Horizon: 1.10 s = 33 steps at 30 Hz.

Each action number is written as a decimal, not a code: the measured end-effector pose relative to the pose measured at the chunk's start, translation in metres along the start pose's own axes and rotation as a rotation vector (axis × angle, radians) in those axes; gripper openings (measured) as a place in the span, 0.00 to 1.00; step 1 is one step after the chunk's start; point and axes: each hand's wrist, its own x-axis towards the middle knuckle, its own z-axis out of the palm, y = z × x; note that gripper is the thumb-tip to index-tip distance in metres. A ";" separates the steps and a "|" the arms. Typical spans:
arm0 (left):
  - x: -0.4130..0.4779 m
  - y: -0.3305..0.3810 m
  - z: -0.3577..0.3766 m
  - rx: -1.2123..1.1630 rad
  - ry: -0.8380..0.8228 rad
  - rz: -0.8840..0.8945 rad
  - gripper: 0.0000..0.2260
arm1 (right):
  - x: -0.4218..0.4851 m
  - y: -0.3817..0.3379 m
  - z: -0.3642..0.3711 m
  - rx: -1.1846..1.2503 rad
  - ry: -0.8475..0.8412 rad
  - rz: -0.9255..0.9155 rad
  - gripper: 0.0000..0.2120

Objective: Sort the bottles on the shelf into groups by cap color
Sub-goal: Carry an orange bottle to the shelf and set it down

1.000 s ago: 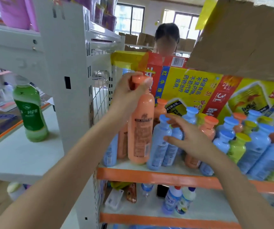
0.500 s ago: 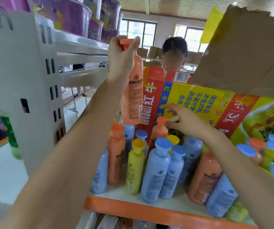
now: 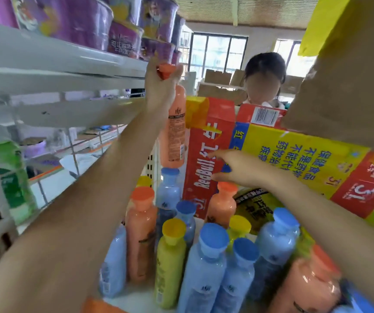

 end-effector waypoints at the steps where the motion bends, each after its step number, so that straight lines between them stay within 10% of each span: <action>1: 0.001 -0.002 -0.001 0.002 0.000 0.009 0.10 | 0.003 0.001 0.003 0.001 -0.041 -0.018 0.30; 10: 0.015 -0.020 -0.013 -0.087 0.074 0.006 0.09 | 0.018 0.001 0.024 0.065 -0.273 -0.124 0.31; 33: -0.008 -0.122 -0.055 0.558 -0.237 -0.288 0.22 | 0.035 -0.016 0.040 0.114 -0.135 -0.416 0.27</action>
